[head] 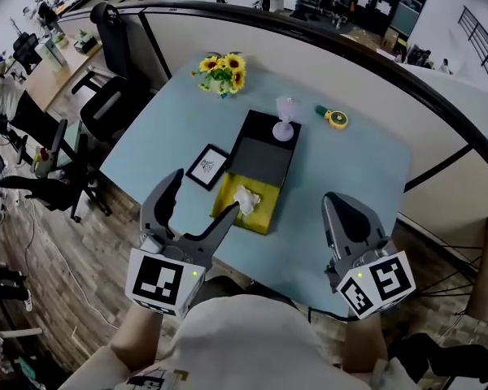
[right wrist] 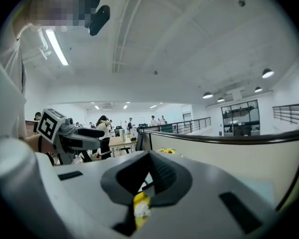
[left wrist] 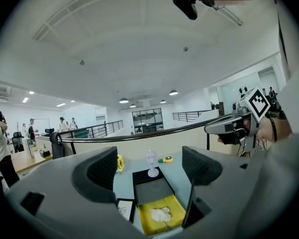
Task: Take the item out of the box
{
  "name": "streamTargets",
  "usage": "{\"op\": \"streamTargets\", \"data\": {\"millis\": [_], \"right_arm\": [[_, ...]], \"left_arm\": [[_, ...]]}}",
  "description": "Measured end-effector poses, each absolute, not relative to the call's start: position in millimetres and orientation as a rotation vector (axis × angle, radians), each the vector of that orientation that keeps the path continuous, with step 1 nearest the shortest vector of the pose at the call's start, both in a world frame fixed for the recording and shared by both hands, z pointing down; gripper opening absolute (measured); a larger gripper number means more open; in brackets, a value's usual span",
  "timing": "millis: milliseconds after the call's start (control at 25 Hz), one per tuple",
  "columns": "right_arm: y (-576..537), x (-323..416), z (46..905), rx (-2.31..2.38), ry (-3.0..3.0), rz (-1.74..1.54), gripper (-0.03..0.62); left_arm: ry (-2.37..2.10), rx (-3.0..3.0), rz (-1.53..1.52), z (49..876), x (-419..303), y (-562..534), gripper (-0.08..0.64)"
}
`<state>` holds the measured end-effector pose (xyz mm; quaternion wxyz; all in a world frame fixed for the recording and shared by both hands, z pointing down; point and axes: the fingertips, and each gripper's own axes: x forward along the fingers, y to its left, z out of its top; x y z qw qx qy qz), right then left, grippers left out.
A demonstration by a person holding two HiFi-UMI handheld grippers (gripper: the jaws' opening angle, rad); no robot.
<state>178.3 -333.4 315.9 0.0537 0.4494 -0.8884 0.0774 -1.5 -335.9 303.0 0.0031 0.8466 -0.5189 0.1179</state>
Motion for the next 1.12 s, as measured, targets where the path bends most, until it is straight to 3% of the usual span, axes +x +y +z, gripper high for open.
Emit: {"op": "streamTargets", "data": {"millis": [680,1120], "right_arm": [[-348,162,333,1.398,-2.650,0.350,0.005],[-356,147,368,1.415,-2.567,0.439,0.005]], "left_arm": [[-1.553,2.648,0.477,323,-18,-361,0.393],[-1.353,2.585,0.635,403,-10,-385,0.393]]}}
